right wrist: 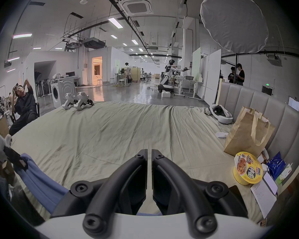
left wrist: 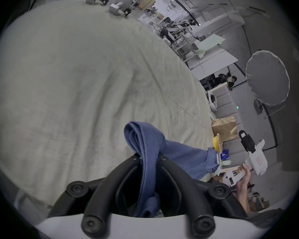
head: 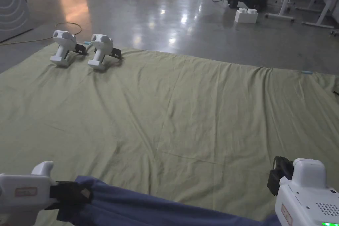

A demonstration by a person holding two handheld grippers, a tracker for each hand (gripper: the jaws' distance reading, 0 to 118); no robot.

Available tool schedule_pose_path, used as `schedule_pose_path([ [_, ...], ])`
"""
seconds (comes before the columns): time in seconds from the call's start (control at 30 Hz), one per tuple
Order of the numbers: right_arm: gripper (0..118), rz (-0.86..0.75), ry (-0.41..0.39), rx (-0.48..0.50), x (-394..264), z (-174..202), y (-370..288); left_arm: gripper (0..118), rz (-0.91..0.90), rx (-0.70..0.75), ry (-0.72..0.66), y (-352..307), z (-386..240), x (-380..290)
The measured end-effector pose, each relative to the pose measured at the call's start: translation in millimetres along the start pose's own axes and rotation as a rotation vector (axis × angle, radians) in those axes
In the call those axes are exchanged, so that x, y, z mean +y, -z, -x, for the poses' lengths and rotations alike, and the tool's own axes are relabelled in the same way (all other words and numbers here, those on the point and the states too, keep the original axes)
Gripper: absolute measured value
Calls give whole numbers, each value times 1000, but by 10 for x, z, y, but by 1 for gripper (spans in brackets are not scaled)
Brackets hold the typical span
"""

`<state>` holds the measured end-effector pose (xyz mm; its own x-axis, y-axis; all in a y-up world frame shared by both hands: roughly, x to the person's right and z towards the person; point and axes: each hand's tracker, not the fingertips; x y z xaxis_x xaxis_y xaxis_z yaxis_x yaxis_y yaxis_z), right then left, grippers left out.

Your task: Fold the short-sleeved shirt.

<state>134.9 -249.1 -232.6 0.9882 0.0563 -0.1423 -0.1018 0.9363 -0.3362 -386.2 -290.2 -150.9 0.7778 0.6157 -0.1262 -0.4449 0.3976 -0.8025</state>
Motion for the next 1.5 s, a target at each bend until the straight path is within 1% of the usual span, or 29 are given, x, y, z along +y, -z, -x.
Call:
schedule_pose_path([
  [0.07, 6, 2, 6, 0, -4, -25, 8, 15, -7, 38, 2, -157, -15, 83],
  [0.2, 6, 1, 12, 2, -15, -53, 8, 15, -26, 181, 38, -368, -24, 185],
  [0.27, 6, 1, 15, 7, -23, -59, 7, 15, -38, 215, 27, -372, 61, 193],
  [0.33, 6, 2, 15, 8, -27, -54, 8, 15, -36, 277, 40, -356, -32, 171],
  [0.43, 6, 6, 24, 14, -42, -53, 17, 15, -29, 234, 65, -363, -410, 42],
  [0.6, 6, 18, 49, 18, -70, -78, 32, 15, 1, 14, 44, -304, -987, -95],
  [0.63, 6, 18, 54, 18, -74, -87, 28, 15, 6, -13, 60, -230, -962, -72],
  [0.73, 6, 23, 61, 13, -87, -110, 20, 15, 45, -68, 88, -7, -1232, -161],
  [0.77, 6, 24, 63, 11, -95, -122, 17, 15, 47, -73, 85, 113, -1423, -258],
  [0.83, 6, 28, 64, 5, -112, -147, 7, 15, 72, -85, 100, 348, -1580, -329],
  [1.0, 6, 40, 77, -13, -155, -230, -32, 15, 168, -18, 111, 1055, -1819, -500],
  [1.13, 6, 52, 83, -36, -188, -317, -63, 15, 229, 33, 59, 1572, -1878, -623],
  [1.27, 6, 63, 92, -53, -216, -397, -70, 15, 299, 113, 95, 1923, -1913, -783],
  [1.37, 6, 71, 88, -64, -239, -428, -70, 15, 327, 142, 52, 2052, -1868, -818],
  [1.4, 6, 72, 87, -65, -243, -435, -74, 20, 323, 136, 38, 2047, -1858, -808],
  [1.43, 6, 75, 88, -68, -247, -444, -78, 31, 321, 113, 21, 1991, -1853, -780],
  [1.47, 6, 77, 89, -69, -251, -454, -84, 48, 333, 62, 4, 1938, -1857, -753],
  [1.5, 6, 77, 91, -70, -255, -460, -89, 68, 335, 50, 8, 1891, -1868, -742],
])
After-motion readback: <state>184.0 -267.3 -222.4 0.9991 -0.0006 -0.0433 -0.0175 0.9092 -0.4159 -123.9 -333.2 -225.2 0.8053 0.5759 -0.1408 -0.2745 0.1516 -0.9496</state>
